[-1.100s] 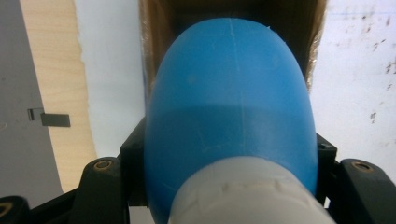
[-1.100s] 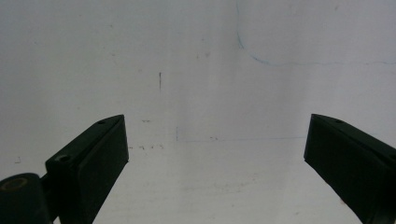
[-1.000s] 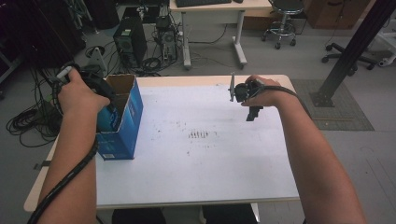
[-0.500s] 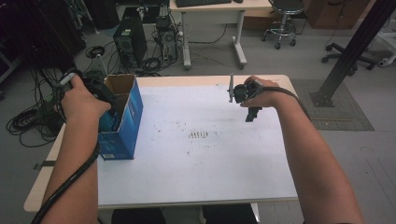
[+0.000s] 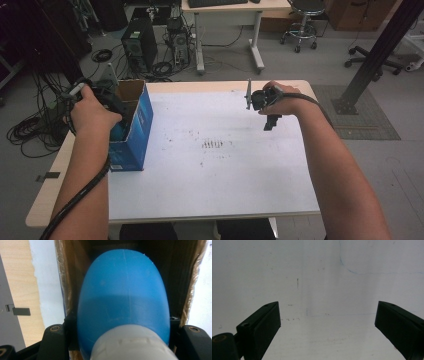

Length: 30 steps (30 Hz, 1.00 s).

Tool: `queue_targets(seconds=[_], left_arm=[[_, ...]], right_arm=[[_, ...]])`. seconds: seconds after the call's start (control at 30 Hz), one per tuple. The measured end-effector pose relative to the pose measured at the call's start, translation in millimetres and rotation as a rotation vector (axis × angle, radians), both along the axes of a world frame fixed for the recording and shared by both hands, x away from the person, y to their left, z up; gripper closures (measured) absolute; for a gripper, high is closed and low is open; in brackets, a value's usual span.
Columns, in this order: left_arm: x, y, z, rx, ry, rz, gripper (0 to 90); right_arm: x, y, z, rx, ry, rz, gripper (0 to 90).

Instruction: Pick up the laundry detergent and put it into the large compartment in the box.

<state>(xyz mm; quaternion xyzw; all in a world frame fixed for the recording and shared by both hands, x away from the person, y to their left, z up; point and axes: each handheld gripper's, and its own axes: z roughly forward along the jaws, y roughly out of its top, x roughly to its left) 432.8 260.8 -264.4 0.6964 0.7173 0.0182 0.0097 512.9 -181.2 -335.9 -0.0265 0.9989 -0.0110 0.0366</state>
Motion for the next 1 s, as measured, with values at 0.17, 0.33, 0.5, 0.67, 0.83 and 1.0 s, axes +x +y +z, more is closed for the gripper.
queue_targets(seconds=[0.17,0.33,0.5,0.67,0.83,1.0], left_arm=[[-0.8,0.1,-4.9,0.006,0.007,-0.002,37.7],[-0.8,-1.5,-12.2,0.002,0.015,-0.008,37.4],[0.2,-1.2,-19.5,0.002,0.022,-0.010,37.3],[0.6,-1.0,-19.5,0.000,0.019,-0.010,37.2],[0.5,-2.4,-21.1,0.001,0.015,-0.012,37.3],[0.0,-1.6,-21.4,-0.003,0.013,-0.010,37.3]], right_arm=[[-0.3,0.0,-1.5,-0.002,0.001,0.001,6.3],[0.5,0.4,-3.4,0.004,0.005,0.002,6.3],[1.2,0.3,-5.0,0.003,0.008,0.002,6.4],[1.9,-0.1,-6.4,-0.001,0.010,-0.001,6.3],[2.2,1.4,-7.6,0.004,0.012,0.000,6.3],[2.4,2.3,-7.8,0.005,0.013,0.003,6.3]])
